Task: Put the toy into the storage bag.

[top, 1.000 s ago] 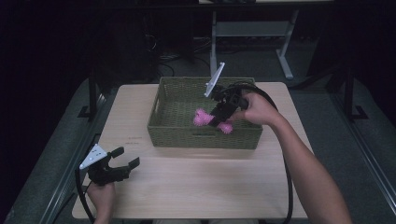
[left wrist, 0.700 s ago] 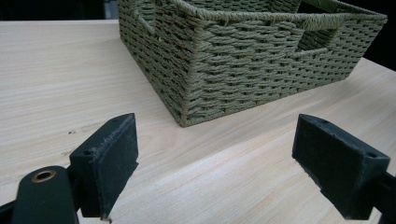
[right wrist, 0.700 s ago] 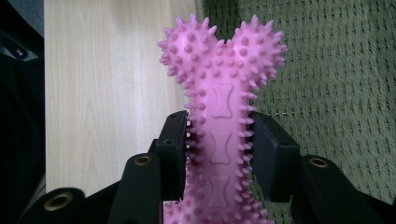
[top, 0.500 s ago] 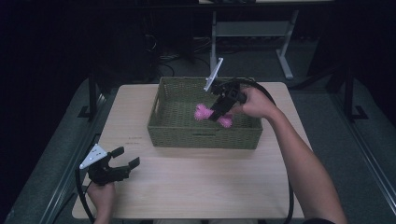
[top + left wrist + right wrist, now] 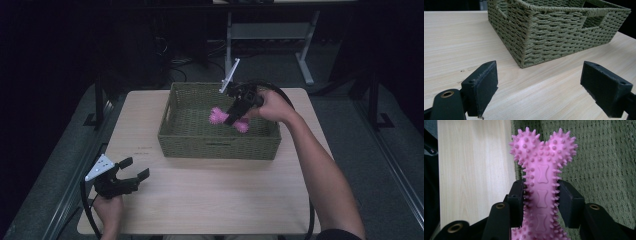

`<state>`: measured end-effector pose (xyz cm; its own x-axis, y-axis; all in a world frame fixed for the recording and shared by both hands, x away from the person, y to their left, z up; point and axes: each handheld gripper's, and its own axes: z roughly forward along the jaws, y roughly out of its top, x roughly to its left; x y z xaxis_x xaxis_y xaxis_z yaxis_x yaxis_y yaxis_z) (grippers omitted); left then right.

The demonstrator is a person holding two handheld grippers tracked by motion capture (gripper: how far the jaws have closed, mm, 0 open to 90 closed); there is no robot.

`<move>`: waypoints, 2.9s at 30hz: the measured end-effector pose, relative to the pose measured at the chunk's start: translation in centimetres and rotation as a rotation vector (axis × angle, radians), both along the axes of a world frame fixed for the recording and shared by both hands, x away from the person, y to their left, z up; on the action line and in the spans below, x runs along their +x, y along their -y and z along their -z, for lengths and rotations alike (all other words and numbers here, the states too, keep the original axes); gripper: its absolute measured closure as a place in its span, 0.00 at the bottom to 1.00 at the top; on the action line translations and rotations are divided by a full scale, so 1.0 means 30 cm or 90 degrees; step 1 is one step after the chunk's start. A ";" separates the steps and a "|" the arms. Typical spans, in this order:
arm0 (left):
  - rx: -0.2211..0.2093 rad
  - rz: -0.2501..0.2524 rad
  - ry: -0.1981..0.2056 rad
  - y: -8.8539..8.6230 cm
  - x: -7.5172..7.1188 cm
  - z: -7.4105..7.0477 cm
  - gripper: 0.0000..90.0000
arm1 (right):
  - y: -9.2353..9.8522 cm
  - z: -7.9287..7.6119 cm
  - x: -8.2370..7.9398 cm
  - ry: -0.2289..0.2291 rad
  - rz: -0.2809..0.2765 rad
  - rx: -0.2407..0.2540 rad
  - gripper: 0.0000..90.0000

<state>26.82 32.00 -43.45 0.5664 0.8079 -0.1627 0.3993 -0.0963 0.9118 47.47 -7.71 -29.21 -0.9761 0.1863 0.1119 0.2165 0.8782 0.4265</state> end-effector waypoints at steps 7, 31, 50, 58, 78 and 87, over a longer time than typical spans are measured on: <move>0.000 -0.001 0.000 -0.001 -0.001 0.000 0.15 | -0.002 0.029 0.035 -0.008 0.013 -0.007 0.64; -0.001 -0.001 0.002 -0.002 -0.002 -0.001 0.15 | -0.041 0.139 0.092 -0.025 0.022 -0.039 0.64; 0.000 0.001 0.002 0.000 0.000 -0.001 0.15 | -0.061 0.204 0.102 -0.044 0.023 -0.036 0.64; 0.000 0.000 0.002 0.000 -0.001 -0.001 0.15 | -0.056 0.224 0.104 -0.050 0.026 -0.041 0.64; -0.003 -0.002 0.001 0.000 -0.003 -0.001 0.15 | -0.069 0.260 0.103 -0.063 0.027 -0.040 0.64; -0.001 -0.002 0.000 0.002 0.000 -0.002 0.15 | -0.075 0.271 0.105 -0.072 0.025 -0.042 0.62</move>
